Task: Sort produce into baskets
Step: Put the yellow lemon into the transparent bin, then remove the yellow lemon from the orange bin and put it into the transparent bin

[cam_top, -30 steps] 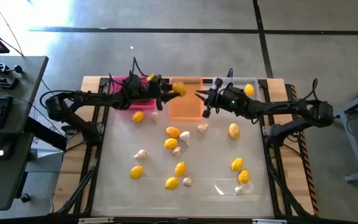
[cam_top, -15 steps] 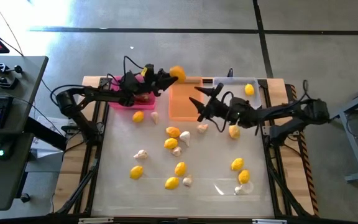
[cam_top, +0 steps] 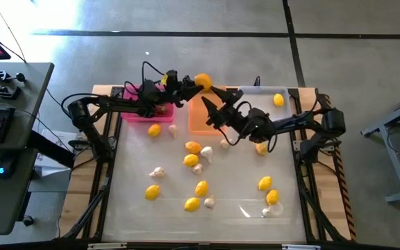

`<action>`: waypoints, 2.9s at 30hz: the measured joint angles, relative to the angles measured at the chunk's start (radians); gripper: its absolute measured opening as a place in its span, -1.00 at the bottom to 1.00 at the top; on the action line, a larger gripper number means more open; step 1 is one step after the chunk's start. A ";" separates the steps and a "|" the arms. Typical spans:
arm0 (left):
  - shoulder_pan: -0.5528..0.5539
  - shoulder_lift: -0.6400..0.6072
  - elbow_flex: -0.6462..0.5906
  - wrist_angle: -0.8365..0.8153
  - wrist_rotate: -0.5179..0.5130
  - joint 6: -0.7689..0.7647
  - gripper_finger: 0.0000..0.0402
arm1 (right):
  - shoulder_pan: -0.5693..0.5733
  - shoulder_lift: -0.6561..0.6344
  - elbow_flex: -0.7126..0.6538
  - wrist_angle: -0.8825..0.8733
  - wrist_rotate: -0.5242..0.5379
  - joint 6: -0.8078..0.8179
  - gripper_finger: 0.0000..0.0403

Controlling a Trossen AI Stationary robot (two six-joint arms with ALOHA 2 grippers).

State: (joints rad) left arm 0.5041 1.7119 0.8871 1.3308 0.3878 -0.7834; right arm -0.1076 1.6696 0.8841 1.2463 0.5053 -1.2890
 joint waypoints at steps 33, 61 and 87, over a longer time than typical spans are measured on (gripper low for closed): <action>0.001 0.000 -0.001 -0.050 0.076 0.307 0.26 | -0.015 0.023 0.063 0.016 0.122 0.093 0.00; 0.105 -0.268 -0.371 -0.186 0.101 0.630 0.25 | -0.128 -0.036 0.094 -0.803 0.509 0.722 -0.29; 0.104 -0.308 -0.404 -0.346 0.101 0.754 0.19 | -0.244 0.160 0.380 -1.555 -0.566 0.922 0.32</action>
State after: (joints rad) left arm 0.6083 1.4036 0.4831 0.9849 0.4885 -0.0297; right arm -0.3516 1.8295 1.2636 -0.3092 -0.0612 -0.3673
